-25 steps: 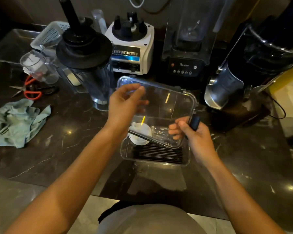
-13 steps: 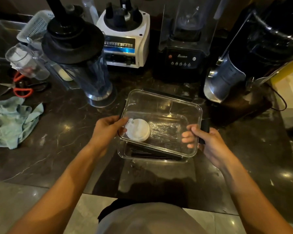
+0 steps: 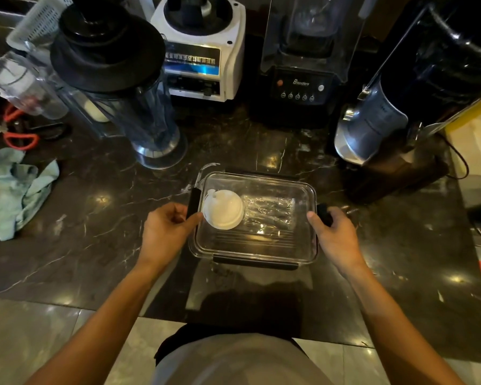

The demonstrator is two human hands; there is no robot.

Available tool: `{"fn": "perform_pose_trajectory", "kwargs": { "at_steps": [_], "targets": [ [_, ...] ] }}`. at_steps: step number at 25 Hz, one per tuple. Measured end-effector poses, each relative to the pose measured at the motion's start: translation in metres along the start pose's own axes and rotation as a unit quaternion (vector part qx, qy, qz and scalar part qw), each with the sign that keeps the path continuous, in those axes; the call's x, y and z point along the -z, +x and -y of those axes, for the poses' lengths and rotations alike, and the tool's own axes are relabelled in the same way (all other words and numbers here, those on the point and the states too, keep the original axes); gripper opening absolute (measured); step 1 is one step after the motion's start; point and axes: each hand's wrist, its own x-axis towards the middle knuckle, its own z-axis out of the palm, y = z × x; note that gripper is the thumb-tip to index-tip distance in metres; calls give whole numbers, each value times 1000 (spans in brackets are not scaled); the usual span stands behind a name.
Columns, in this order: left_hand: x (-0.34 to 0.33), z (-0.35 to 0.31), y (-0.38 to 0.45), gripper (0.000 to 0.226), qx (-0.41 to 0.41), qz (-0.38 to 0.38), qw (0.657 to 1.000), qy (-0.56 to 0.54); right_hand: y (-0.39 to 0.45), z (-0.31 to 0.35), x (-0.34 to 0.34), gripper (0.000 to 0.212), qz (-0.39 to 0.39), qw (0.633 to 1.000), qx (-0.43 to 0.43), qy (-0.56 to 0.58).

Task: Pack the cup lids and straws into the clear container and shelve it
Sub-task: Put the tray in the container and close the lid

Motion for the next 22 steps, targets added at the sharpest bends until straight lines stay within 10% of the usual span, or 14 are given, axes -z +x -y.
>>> {"fn": "perform_pose_trajectory", "kwargs": {
  "at_steps": [14,22],
  "targets": [
    [8,13,2,12,48,39,993,-105,-3,10,-4,21,-12,999,9,-53],
    [6,6,9,6,100,83,976,-175,-1,19,3,23,17,991,-67,112]
  ]
}}
